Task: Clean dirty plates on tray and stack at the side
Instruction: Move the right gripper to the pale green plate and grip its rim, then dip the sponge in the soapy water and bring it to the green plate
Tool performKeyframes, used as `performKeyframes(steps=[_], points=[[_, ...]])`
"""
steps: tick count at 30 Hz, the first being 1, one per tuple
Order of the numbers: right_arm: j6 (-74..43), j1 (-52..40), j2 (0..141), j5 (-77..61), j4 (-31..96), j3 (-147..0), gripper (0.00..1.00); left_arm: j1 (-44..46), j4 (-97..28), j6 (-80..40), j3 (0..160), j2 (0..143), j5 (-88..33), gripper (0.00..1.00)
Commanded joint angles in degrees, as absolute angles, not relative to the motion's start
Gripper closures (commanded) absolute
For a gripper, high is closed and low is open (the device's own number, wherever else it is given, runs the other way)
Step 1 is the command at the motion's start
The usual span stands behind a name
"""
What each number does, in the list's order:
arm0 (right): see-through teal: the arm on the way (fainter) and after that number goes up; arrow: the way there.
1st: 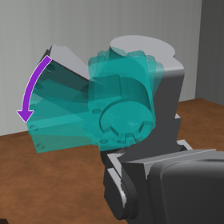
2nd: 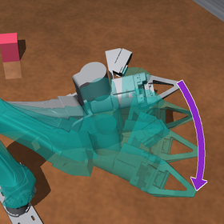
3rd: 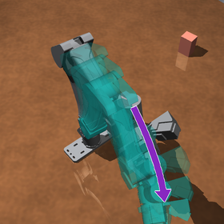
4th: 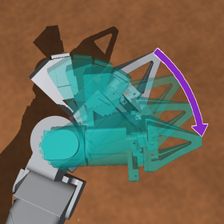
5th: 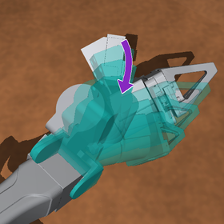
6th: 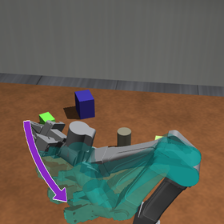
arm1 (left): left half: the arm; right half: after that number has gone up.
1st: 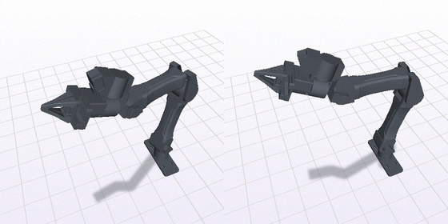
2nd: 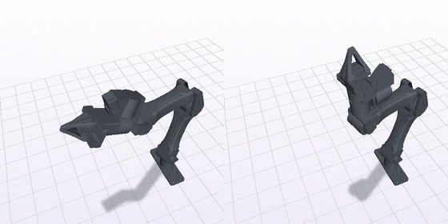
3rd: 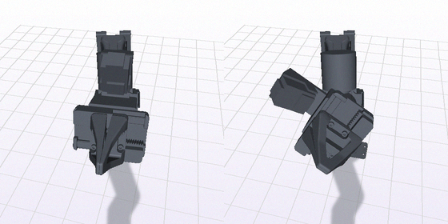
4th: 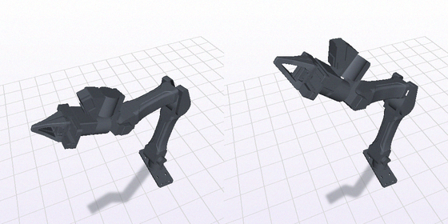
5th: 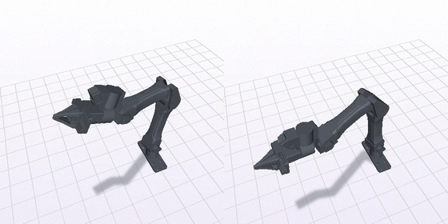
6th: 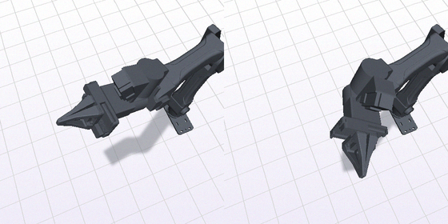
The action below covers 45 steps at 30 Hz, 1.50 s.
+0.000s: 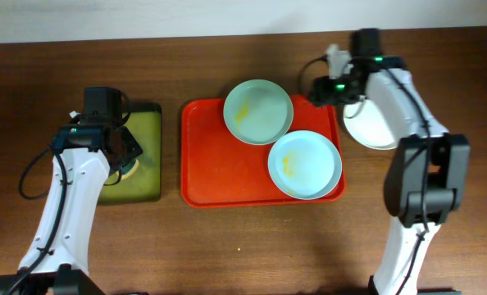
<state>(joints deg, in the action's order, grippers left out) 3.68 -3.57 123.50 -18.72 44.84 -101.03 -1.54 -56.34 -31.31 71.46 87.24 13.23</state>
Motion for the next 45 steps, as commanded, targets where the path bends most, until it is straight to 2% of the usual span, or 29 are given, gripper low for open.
performKeyframes(steps=[1,5,8,9,12,16,17,21,23,28,29,31,33,36,42,44,45], points=[[1.04,-8.73,124.18,-17.67,43.24,-101.14,0.35,-1.65,-56.21,-31.07,71.11,86.78,12.78,1.00],[-6.52,-13.63,127.72,-5.74,42.15,-101.14,0.34,-1.65,-56.23,-31.05,71.11,86.76,11.75,1.00],[-6.52,-14.35,130.37,-5.72,41.65,-101.14,0.35,-1.65,-56.23,-31.05,71.11,86.76,11.53,1.00],[-6.52,-14.33,130.69,-5.74,41.65,-101.14,0.39,-1.65,-56.23,-31.05,71.11,86.78,11.53,1.00],[-6.52,-14.24,130.80,-8.36,41.78,-101.14,0.71,-1.65,-56.01,-31.05,71.11,86.78,11.53,1.00],[-6.55,-14.28,130.80,-16.73,41.74,-101.14,0.94,-1.65,-55.94,-31.05,71.11,86.78,11.53,1.00],[-6.52,-14.31,130.80,-18.63,41.78,-101.14,0.96,-1.65,-55.77,-31.05,71.11,86.78,11.53,1.00],[-5.85,-15.25,130.80,-28.32,42.46,-101.14,0.96,-0.75,-55.64,-29.87,71.05,86.78,8.36,1.00],[-3.92,-16.62,130.80,-28.23,44.29,-101.14,0.96,0.91,-54.15,-24.67,70.96,86.78,4.27,1.00],[-1.45,-20.67,130.80,-24.58,46.57,-101.14,0.95,6.11,-51.53,-24.10,70.94,86.78,3.57,1.00],[-1.65,-21.08,130.80,-22.35,46.76,-101.14,0.87,7.07,-51.11,-24.12,70.96,86.78,3.60,1.00],[-2.20,-21.91,130.82,-21.15,47.11,-101.14,0.78,8.86,-50.15,-24.14,70.94,86.89,3.62,1.00],[-2.26,-22.90,130.82,-20.60,47.62,-101.14,0.76,9.78,-48.90,-25.65,70.94,87.57,3.84,1.00],[-5.76,-23.92,130.82,-15.44,48.01,-100.90,0.76,9.69,-48.40,-26.30,70.94,89.01,6.09,1.00],[-6.55,-25.80,130.85,-14.94,44.99,-97.03,0.73,6.46,-47.94,-28.86,70.94,92.92,9.98,1.00],[-8.29,-26.20,130.85,-14.94,45.36,-96.77,0.74,4.36,-47.53,-28.86,70.94,93.01,10.33,1.00],[-10.13,-26.30,130.85,-14.96,45.60,-96.77,0.79,3.25,-47.03,-28.86,70.94,93.01,10.33,1.00]])
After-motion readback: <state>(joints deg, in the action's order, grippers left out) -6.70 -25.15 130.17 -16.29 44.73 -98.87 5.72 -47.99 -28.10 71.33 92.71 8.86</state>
